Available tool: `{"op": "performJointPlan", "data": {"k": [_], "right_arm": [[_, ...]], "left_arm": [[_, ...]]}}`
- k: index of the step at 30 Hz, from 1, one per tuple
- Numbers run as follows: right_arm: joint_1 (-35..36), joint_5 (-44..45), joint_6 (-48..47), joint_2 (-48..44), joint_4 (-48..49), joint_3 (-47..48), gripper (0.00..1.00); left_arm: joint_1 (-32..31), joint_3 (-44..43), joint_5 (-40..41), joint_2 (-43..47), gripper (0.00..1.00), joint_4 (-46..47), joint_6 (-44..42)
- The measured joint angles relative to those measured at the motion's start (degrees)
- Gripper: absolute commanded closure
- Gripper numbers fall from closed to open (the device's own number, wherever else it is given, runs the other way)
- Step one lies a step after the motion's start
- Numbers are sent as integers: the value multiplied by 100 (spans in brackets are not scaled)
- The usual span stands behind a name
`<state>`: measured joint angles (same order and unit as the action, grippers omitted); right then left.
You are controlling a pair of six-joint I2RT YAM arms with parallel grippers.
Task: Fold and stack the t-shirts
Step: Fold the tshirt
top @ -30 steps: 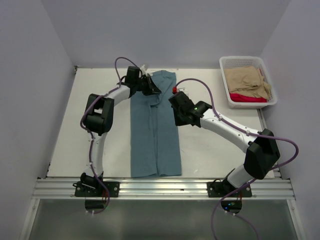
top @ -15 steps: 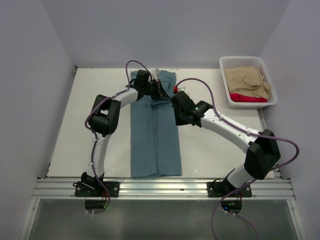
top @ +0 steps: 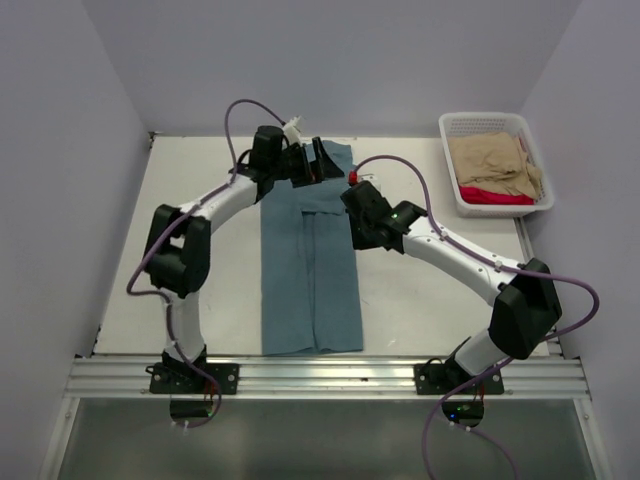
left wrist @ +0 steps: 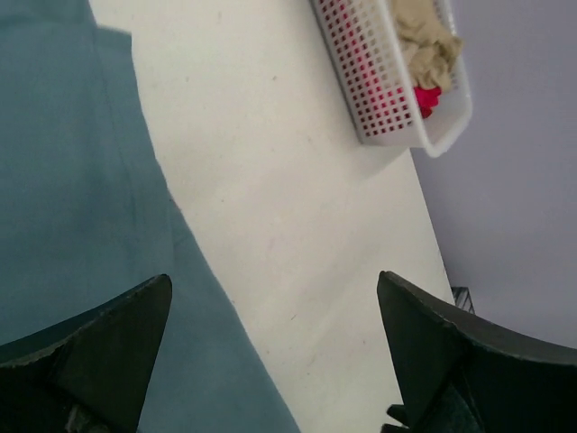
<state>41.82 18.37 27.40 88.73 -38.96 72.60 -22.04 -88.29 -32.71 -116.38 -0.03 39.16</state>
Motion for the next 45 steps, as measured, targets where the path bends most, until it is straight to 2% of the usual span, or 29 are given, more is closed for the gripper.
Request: {"op": "performJointPlan", "data": {"k": [4, 7, 9, 10, 12, 13, 17, 22, 26, 33, 45], "right_arm": [[-2, 13, 2, -7, 20, -24, 85], [-11, 2, 15, -70, 81, -199, 85], [-24, -52, 68, -131, 131, -420, 71], [-24, -142, 114, -186, 219, -590, 59], [-28, -354, 203, -306, 391, -1001, 48], [-31, -487, 236, -372, 492, -1209, 38], [-33, -1202, 503, -717, 929, -2208, 27], [-11, -2072, 925, -1224, 1578, -3311, 27], [57, -2446, 1257, -1508, 1880, -3871, 31], [245, -2868, 1775, -1775, 2406, -4304, 34], [400, -3058, 2238, -1768, 2785, -4498, 44]], "left_arm": [[0, 852, 612, 1316, 0, 79, -219], [0, 1952, 1309, 2358, 0, -109, -389], [-2, 2717, 1711, 2857, 0, -350, -448], [-13, 3136, 1902, 3077, 0, -490, -457], [-50, 3893, 2190, 3534, 0, -901, -455], [-114, 4277, 2332, 3818, 0, -1128, -450], [-439, 5416, 2426, 5268, 0, -1864, -396], [-525, 6083, 2155, 7025, 0, -2326, -76], [-549, 6520, 1744, 7764, 0, -2566, 240], [-621, 7189, 1086, 7829, 0, -3226, 529], [-680, 7318, 476, 7893, 2, -3720, 645]]}}
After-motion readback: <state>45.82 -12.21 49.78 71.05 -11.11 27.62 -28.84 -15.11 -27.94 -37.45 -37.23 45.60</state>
